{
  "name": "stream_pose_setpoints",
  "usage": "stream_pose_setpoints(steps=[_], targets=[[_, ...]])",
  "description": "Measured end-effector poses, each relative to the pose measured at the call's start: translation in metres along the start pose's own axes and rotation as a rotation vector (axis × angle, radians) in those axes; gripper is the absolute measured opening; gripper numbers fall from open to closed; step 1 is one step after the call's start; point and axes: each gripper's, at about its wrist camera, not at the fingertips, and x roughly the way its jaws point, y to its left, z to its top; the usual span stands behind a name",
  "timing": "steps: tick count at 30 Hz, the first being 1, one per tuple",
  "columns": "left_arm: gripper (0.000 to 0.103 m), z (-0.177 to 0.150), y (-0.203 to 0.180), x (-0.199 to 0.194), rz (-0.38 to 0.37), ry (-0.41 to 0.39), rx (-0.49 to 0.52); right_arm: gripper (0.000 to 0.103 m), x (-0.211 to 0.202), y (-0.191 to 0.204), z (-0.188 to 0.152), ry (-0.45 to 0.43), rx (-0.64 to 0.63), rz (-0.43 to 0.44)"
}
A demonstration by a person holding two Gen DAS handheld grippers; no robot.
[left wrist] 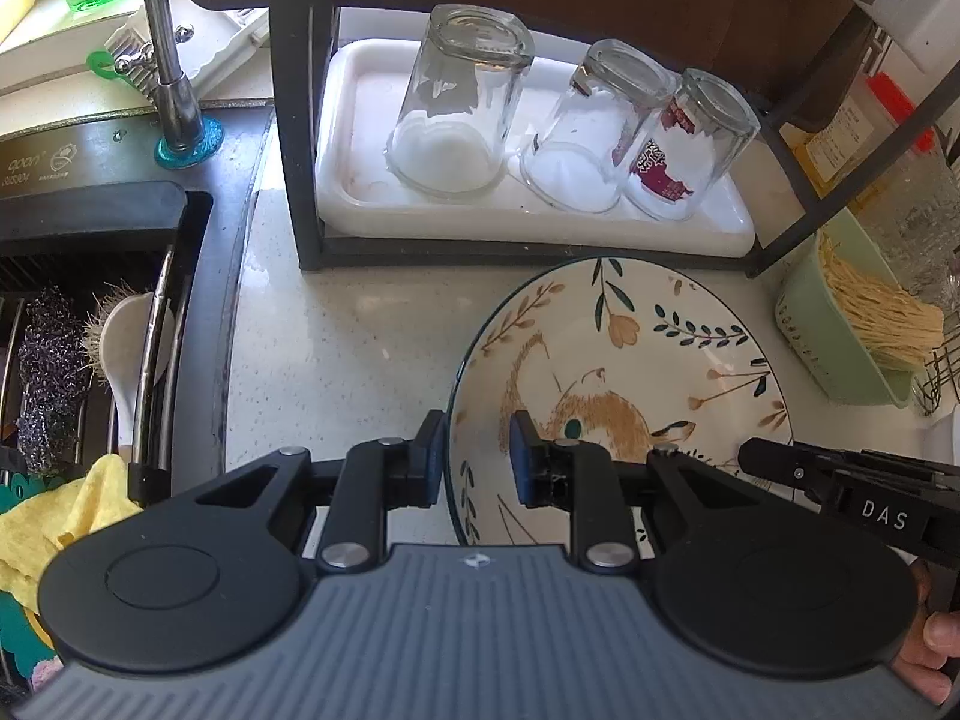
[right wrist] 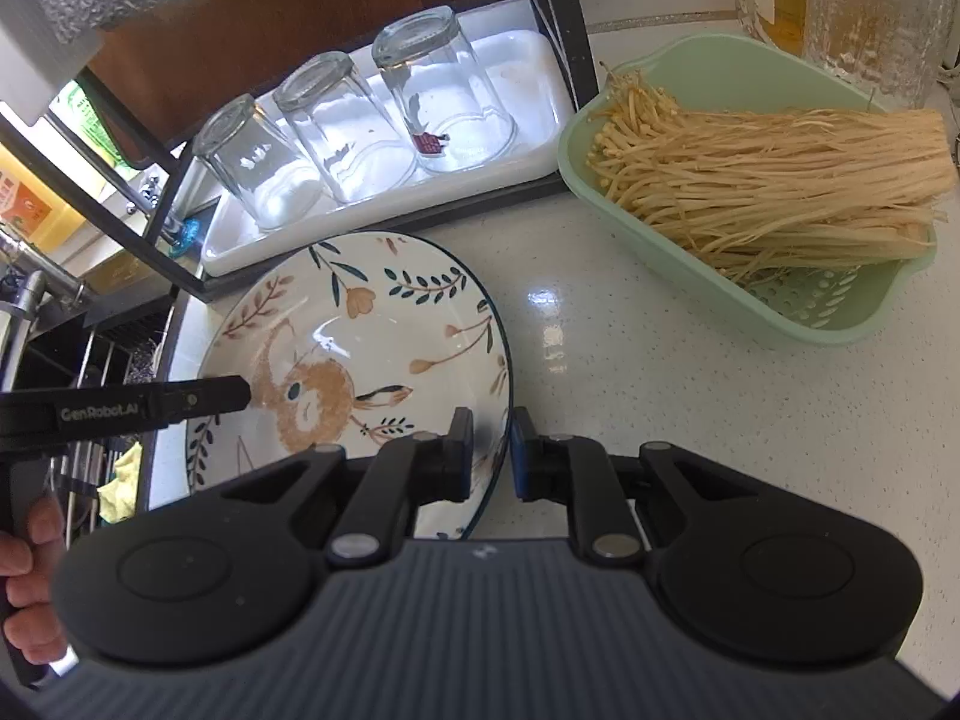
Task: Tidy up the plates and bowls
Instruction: 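Move both grippers to the deer-print plate rim and close them, then lift the deer-print plate with both grippers and carry it toward the plate stack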
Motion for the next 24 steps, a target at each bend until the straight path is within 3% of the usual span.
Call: stream_pose_setpoints(steps=[6, 11, 24], targets=[[0.030, -0.001, -0.005, 0.008, 0.014, 0.024, 0.021, 0.017, 0.003, -0.003, 0.004, -0.010, -0.016, 0.011], [0.030, 0.000, 0.001, 0.000, -0.053, 0.019, -0.036, 0.017, -0.005, -0.013, 0.004, -0.005, 0.004, 0.036], [0.030, -0.006, -0.016, -0.071, -0.090, -0.084, -0.039, 0.017, -0.073, -0.010, -0.006, -0.097, 0.036, 0.108]])
